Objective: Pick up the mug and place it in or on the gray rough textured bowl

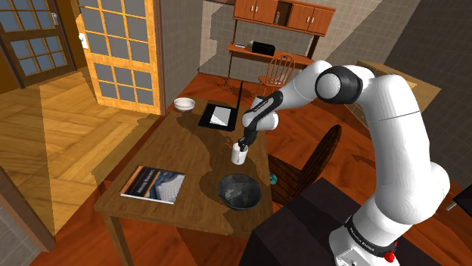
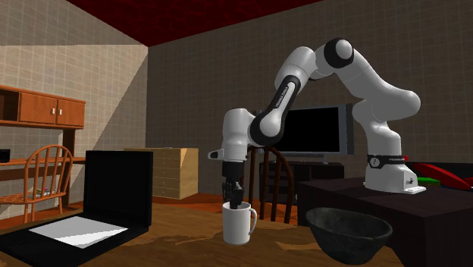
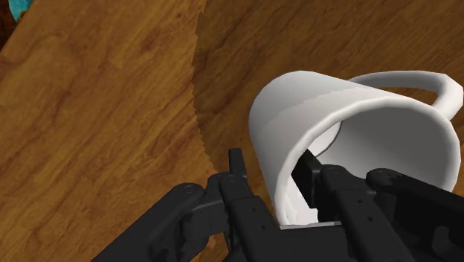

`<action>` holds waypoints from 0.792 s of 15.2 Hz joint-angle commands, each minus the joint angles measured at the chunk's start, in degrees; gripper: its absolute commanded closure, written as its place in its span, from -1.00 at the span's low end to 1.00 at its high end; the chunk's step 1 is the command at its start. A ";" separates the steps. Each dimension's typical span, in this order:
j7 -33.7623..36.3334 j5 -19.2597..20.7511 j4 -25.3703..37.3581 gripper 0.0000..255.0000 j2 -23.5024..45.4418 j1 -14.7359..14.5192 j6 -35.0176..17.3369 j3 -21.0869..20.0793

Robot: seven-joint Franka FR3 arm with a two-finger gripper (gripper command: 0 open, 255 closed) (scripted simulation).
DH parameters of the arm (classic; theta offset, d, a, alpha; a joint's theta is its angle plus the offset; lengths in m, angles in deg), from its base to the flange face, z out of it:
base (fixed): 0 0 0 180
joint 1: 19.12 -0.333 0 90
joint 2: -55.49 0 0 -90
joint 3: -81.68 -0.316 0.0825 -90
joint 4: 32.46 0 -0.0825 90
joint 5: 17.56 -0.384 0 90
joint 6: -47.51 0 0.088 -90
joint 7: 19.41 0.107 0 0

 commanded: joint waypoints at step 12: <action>0.29 0.20 -1.01 1.00 -2.71 -0.18 1.69 0.26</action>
